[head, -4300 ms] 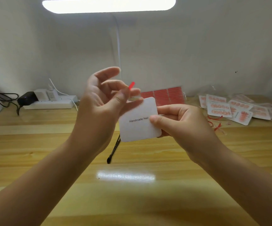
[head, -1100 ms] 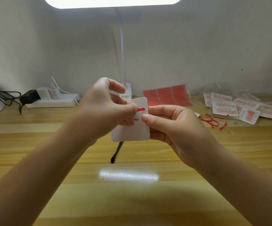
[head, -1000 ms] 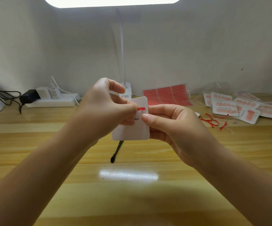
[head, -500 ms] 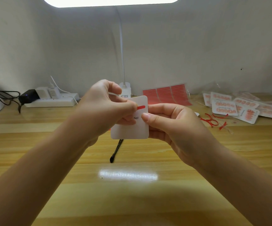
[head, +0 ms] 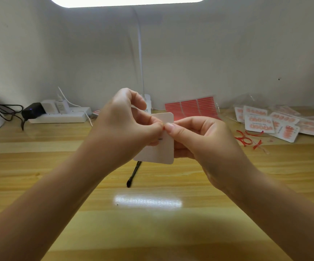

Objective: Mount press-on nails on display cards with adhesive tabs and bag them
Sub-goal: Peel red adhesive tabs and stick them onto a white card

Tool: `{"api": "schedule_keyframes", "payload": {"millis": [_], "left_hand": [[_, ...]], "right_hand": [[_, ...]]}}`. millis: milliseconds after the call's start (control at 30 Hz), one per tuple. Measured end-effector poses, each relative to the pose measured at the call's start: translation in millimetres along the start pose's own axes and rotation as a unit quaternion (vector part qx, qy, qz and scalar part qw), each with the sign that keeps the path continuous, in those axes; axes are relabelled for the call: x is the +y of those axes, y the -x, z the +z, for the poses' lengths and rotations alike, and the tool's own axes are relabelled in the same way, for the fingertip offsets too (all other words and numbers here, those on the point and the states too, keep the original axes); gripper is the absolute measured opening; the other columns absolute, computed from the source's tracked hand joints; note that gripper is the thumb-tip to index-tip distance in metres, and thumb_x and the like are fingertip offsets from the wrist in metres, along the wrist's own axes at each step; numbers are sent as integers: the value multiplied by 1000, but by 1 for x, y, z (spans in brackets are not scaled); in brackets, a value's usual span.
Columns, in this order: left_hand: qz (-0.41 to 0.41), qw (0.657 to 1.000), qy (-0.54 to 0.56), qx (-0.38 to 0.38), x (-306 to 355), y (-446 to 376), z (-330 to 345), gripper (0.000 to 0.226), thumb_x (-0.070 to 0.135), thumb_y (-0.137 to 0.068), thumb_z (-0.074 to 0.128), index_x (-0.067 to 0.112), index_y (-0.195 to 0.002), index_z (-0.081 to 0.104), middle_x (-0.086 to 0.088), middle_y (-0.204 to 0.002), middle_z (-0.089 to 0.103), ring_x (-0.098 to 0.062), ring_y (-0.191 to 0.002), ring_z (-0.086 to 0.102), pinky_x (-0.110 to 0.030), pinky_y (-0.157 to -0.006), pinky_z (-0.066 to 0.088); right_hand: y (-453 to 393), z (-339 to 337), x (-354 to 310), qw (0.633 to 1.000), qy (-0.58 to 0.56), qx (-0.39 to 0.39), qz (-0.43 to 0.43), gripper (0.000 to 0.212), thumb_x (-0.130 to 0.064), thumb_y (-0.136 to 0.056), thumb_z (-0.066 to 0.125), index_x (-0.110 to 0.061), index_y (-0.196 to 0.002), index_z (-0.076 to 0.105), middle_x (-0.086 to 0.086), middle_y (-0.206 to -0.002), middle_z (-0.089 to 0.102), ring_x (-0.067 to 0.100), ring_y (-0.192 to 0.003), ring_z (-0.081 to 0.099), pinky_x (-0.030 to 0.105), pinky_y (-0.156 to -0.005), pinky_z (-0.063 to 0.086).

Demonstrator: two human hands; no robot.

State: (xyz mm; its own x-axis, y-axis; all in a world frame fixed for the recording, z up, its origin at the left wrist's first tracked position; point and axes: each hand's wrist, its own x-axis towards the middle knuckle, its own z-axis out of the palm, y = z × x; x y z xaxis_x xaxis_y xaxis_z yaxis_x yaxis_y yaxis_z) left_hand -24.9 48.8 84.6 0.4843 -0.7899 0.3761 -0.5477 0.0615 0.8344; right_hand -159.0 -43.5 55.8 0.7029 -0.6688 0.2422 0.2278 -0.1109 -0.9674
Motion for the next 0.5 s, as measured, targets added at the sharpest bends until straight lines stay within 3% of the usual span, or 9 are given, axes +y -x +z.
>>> {"api": "schedule_keyframes", "payload": {"millis": [67,200,300,433,500], "left_hand": [[10,1000,-14,7,0,1,2,37,17,-72,78,22,-90,46,2,-75,75,-15,-69,73,-44,-72,60],[17,1000,-15,21,4,1,0,39,30,-63,76,22,-89,48,10,-77,75,-7,-76,72,-37,-73,60],[15,999,22,23,3,0,-1,42,21,-62,82,19,-88,49,6,-79,75,-11,-77,73,-38,-74,61],[5,998,44,41,4,0,-2,57,43,-41,78,23,-87,52,0,-95,70,-16,-84,71,-34,-70,61],[-9,996,74,39,5,-3,-5,61,43,-37,78,21,-89,53,-2,-102,65,-20,-84,71,-30,-66,60]], "right_hand": [[-1,-1,2,998,41,28,-28,5,-14,-86,69,-10,-83,69,6,-77,75,18,-71,73,22,-57,56],[-1,-1,3,995,72,41,-55,7,-13,-89,67,-13,-82,69,0,-75,74,13,-69,73,20,-55,55],[-1,-1,3,995,65,46,-58,7,-15,-89,66,-12,-84,69,1,-76,75,15,-69,73,21,-55,55],[-2,-2,3,995,49,62,-57,8,-15,-90,66,-11,-84,69,3,-75,74,16,-68,73,22,-55,55],[-2,-3,3,996,46,60,-54,8,-16,-90,65,-10,-85,69,3,-76,74,16,-69,73,21,-56,55]]}}
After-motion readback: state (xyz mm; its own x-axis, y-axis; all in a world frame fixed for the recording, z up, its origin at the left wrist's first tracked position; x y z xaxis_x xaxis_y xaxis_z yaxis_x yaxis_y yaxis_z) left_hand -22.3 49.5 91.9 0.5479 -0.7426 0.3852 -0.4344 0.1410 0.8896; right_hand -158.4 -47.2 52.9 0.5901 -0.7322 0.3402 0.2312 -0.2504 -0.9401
